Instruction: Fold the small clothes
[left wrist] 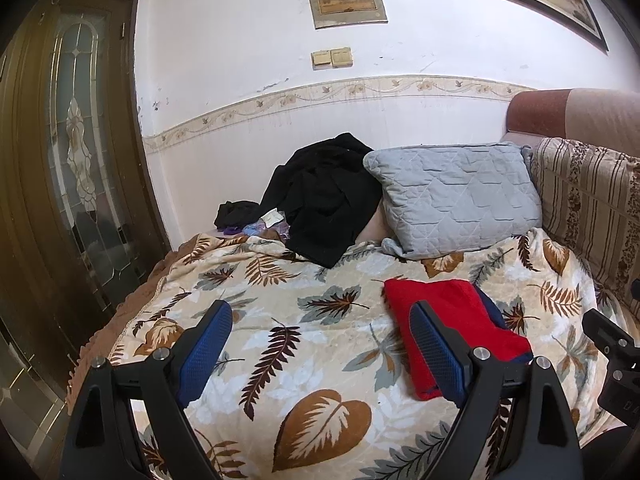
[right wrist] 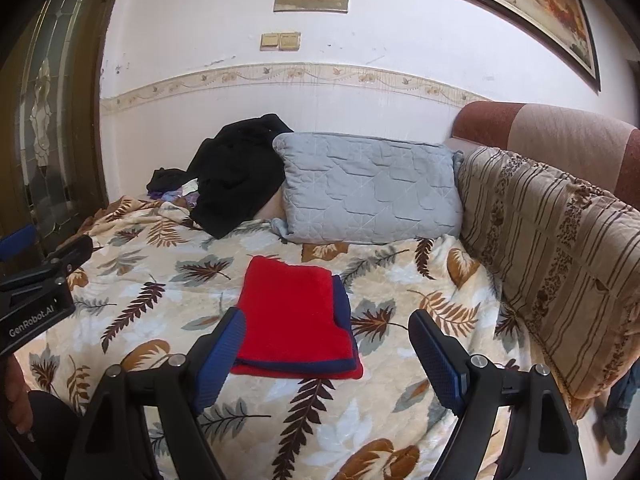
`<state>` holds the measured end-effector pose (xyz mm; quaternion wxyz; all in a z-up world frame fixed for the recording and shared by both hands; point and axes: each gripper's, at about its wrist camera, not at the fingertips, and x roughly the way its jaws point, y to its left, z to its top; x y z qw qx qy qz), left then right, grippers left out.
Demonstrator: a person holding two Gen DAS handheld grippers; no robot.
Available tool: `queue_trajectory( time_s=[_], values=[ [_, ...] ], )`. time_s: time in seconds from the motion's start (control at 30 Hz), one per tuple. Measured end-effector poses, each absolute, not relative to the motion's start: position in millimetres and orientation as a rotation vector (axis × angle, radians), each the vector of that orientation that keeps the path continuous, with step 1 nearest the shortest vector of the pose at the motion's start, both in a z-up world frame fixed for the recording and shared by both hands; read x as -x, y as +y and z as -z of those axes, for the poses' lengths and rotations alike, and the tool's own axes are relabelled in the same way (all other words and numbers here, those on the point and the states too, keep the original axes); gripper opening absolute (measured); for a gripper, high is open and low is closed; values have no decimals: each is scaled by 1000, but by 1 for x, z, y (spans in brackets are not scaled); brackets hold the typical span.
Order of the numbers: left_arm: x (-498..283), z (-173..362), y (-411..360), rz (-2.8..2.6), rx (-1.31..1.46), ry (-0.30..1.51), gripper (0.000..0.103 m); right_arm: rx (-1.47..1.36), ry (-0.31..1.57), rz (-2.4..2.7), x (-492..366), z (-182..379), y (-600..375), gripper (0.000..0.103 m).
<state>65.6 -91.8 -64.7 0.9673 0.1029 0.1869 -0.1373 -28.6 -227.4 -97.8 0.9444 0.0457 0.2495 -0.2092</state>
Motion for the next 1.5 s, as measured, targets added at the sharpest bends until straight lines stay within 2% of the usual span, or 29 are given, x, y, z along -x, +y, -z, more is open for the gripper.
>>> queue_trajectory(
  time_s=[1.5],
  values=[
    [-51,53,-86,272,-210,351,91,-59,491,425,40,85,-219,86]
  ],
)
